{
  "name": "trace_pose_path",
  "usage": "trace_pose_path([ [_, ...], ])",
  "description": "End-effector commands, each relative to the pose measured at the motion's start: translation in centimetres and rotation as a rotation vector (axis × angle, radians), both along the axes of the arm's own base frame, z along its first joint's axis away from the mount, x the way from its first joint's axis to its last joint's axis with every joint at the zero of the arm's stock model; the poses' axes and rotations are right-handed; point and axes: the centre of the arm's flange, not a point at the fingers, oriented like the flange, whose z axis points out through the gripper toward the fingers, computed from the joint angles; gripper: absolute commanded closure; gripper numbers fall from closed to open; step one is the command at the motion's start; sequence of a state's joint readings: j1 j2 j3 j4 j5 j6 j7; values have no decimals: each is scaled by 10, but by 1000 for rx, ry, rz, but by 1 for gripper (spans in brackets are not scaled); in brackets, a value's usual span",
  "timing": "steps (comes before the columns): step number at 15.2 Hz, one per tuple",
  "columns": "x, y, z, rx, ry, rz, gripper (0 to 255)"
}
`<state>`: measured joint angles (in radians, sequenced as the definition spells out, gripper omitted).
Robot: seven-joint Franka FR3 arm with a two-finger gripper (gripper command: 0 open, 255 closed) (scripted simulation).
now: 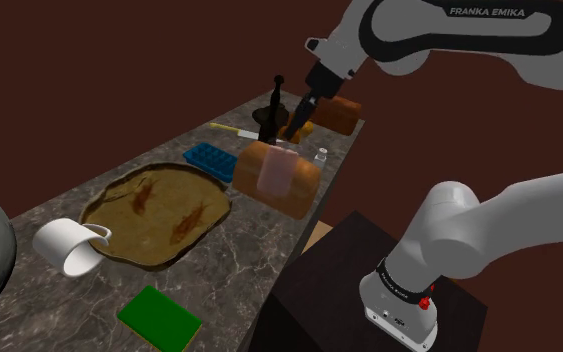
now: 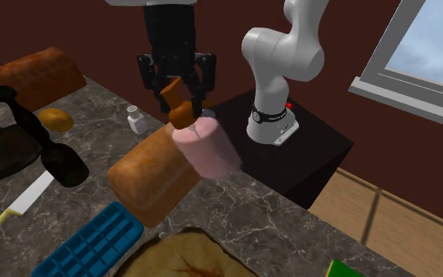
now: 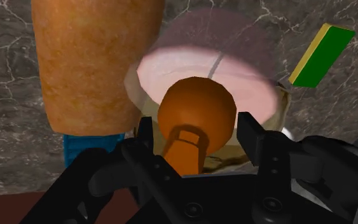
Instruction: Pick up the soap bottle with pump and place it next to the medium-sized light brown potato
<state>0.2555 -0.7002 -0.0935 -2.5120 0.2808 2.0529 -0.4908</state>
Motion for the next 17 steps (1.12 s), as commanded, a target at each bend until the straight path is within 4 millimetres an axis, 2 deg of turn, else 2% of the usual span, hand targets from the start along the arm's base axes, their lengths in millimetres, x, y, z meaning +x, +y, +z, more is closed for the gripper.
trace_pose_path([
  [1,11,-28,-3,-5,3,0,255],
  [16,99,-206,-2,-5,3,0,255],
  [17,93,-193,-2,-4,3,-1,255],
])
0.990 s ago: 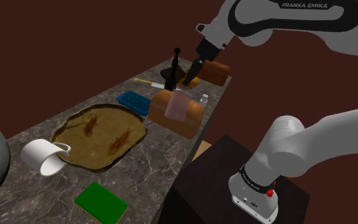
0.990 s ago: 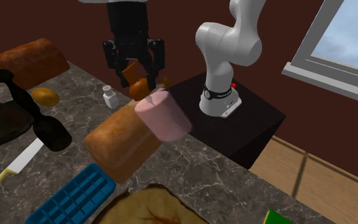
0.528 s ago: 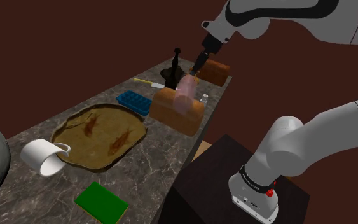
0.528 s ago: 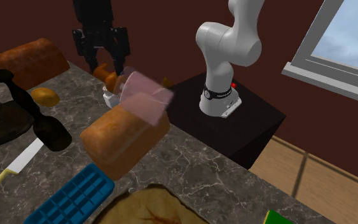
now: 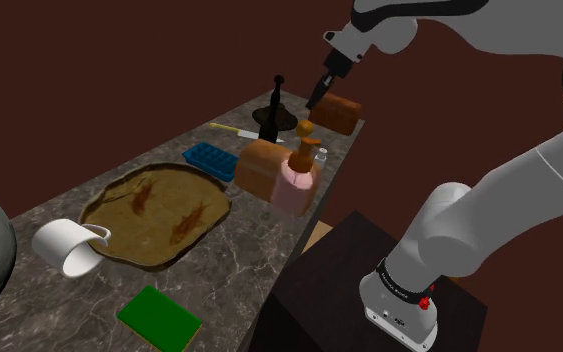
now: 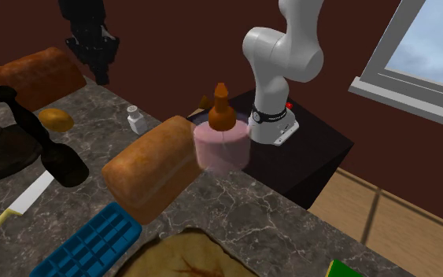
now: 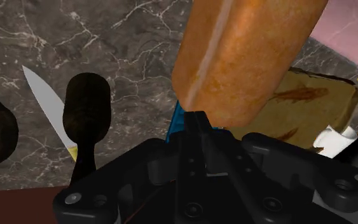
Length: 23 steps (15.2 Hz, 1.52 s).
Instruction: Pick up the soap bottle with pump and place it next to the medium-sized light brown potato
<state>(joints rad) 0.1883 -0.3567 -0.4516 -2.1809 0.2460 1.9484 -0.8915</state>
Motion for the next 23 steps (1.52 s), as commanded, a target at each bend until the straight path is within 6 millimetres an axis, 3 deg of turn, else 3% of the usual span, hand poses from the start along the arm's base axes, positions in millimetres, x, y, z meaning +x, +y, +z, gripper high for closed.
trace_pose_path([
  [1,0,0,0,0,0,0,0],
  [16,-65,168,58,-122,299,213,0],
  [23,-70,175,27,-122,299,213,0],
])
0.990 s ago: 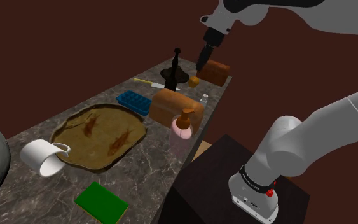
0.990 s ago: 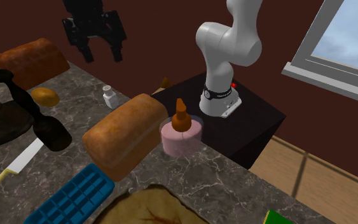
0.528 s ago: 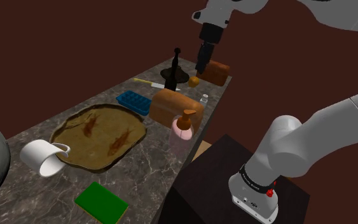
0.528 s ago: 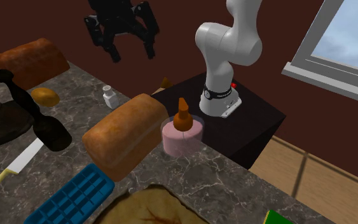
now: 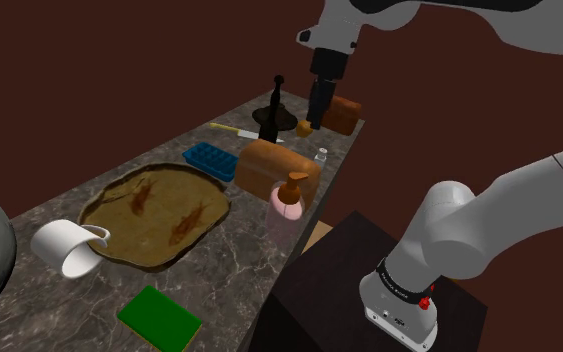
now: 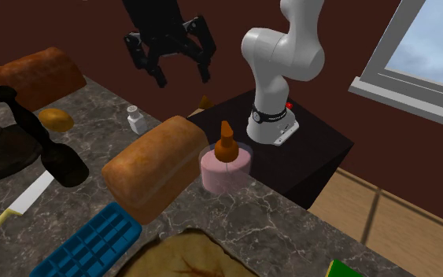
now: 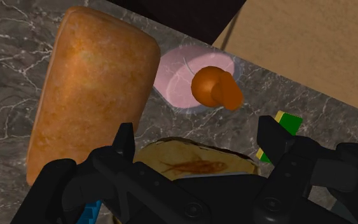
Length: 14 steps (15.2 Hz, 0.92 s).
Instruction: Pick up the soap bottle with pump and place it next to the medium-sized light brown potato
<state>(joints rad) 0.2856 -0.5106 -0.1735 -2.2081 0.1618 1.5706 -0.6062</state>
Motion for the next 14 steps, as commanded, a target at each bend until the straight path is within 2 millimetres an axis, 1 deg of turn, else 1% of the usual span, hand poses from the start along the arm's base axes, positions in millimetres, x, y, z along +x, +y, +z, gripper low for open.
trace_pose_path([
  [1,-2,4,-12,0,0,0,0],
  [9,-2,4,-12,0,0,0,0],
  [10,-2,4,-12,0,0,0,255],
  [14,-2,4,-12,0,0,0,255],
])
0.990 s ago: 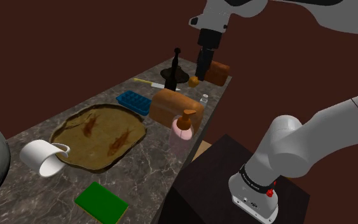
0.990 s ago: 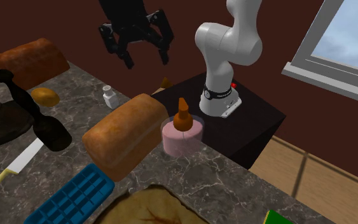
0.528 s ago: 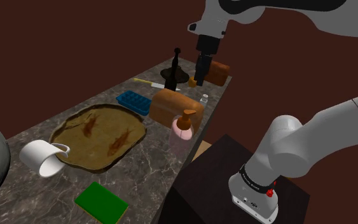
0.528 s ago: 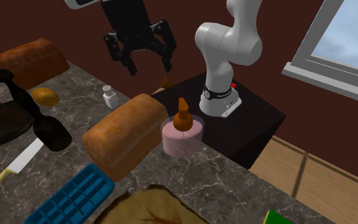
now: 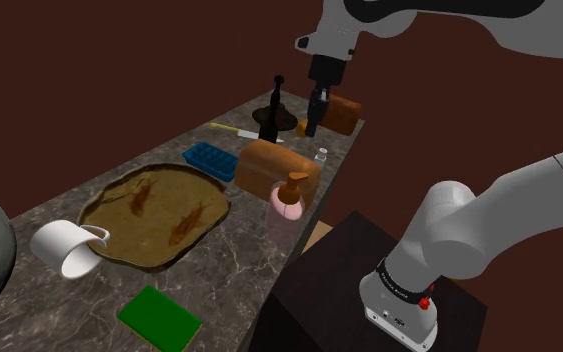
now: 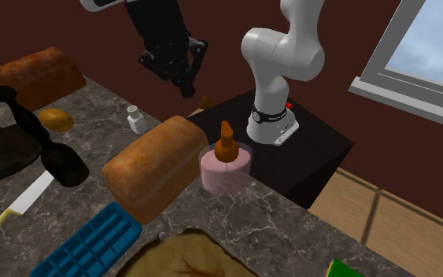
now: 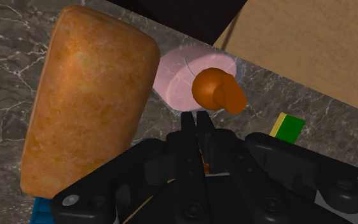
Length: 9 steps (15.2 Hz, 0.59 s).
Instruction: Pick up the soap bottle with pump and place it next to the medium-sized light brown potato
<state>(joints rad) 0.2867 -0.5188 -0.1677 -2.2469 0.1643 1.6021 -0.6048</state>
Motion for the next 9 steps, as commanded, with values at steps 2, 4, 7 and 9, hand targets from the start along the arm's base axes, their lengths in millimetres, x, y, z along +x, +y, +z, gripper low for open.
trace_pose_path([
  [2,0,0,0,0,0,0,255],
  [4,0,0,0,0,0,0,255],
  [7,-8,14,-5,-28,-16,-15,0],
  [9,-22,42,-18,-85,-47,-45,0],
])
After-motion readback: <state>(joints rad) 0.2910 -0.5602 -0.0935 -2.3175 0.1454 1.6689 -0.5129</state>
